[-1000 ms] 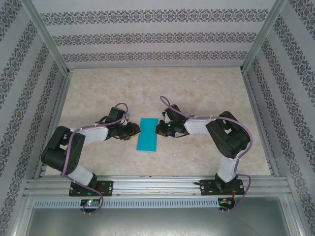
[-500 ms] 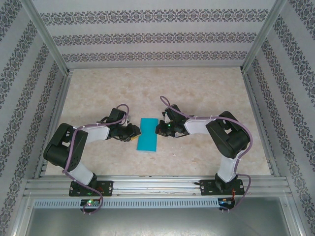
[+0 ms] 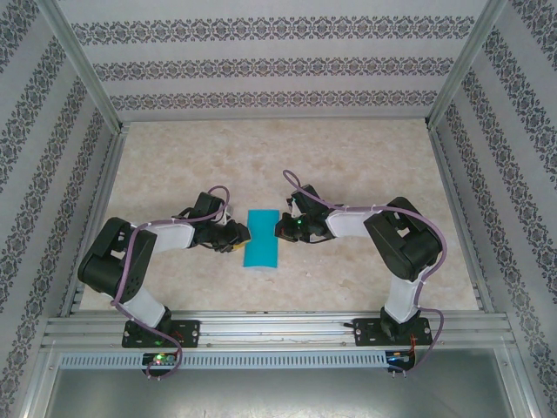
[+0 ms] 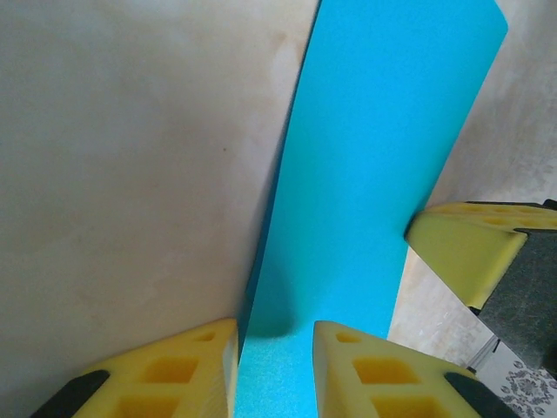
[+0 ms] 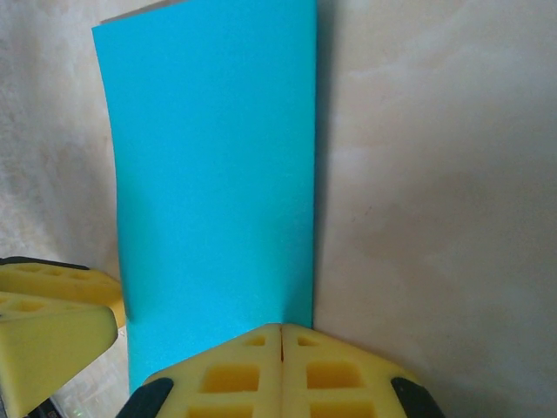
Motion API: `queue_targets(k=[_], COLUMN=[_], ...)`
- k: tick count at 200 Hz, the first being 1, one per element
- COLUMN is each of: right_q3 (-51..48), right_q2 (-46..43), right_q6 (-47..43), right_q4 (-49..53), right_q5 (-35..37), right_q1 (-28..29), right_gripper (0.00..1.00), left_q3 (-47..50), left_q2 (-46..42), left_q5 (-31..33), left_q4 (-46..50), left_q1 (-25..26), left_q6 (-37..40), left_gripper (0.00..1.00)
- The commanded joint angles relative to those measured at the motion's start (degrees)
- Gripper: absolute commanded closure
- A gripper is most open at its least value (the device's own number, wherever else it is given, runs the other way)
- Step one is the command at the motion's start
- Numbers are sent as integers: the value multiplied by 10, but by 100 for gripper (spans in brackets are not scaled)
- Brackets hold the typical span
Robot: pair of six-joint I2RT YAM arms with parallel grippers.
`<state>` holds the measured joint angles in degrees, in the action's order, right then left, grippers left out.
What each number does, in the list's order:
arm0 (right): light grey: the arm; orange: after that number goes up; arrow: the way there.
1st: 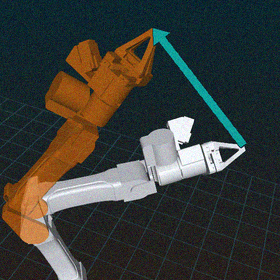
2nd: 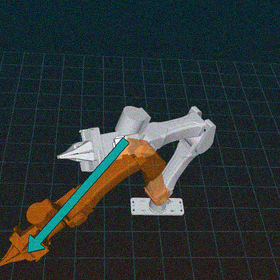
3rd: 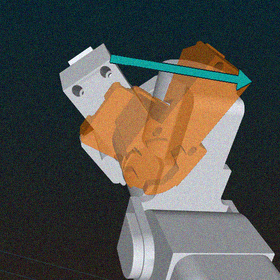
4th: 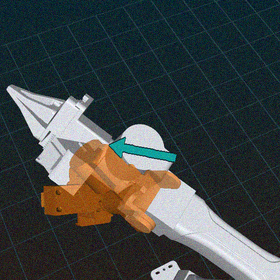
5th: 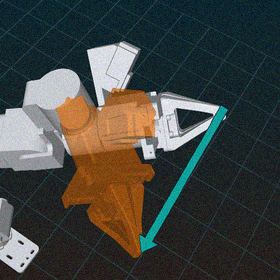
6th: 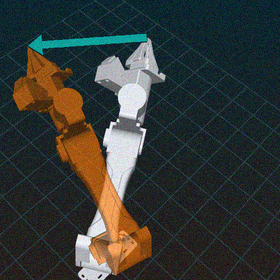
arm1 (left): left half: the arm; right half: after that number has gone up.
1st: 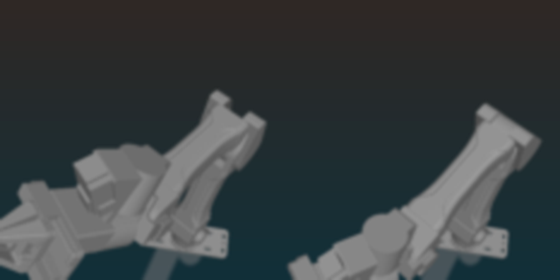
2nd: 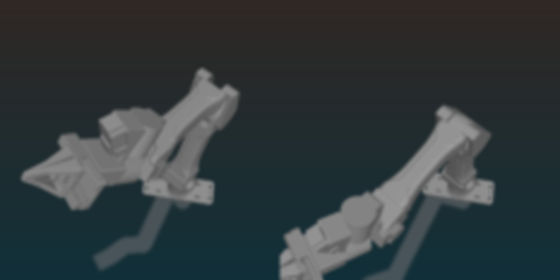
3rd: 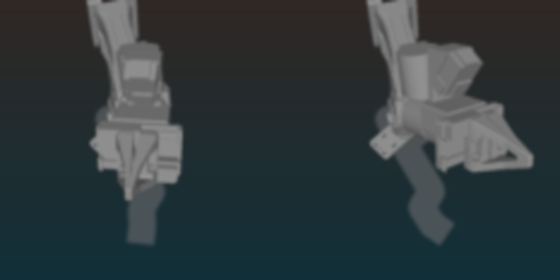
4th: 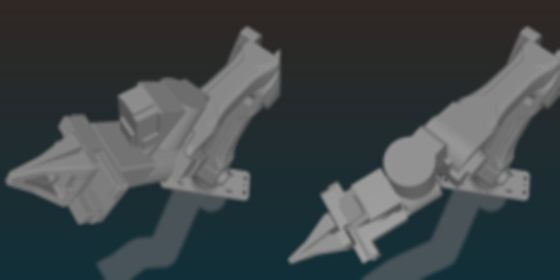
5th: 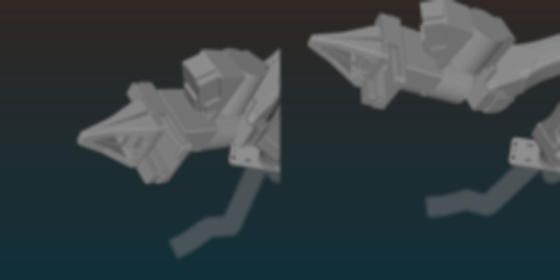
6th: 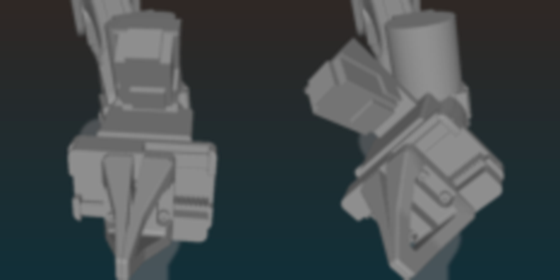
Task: Fold a paper plane with a square sheet of paper (fold left side to right side)
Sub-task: Third fold the triangle at the center of the table.
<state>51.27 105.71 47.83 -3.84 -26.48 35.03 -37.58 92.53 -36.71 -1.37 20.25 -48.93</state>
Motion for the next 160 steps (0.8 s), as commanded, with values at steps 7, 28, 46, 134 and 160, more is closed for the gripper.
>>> queue_targets(k=[7, 28, 46, 134, 160], right_q3=[0, 0, 0, 0, -1], right_q2=[17, 18, 18, 22, 22], right_q6=[-13, -13, -14, -16, -16], right_q4=[44, 44, 45, 44, 44], right_q5=[17, 17, 17, 16, 15], right_q1=[-3, -4, -4, -7, -7], right_gripper=[100, 100, 100, 100, 100], left_q3=[11, 16, 17, 20, 21], left_q2=[-15, -23, -34, -41, -31], left_q5=[-21, -24, -18, -11, -23], left_q4=[-38, -60, -55, 16, 19], left_q1=[4, 4, 4, 3, 4], left_q6=[-24, -38, -43, -42, -42], left_gripper=[69, 69, 67, 63, 63])
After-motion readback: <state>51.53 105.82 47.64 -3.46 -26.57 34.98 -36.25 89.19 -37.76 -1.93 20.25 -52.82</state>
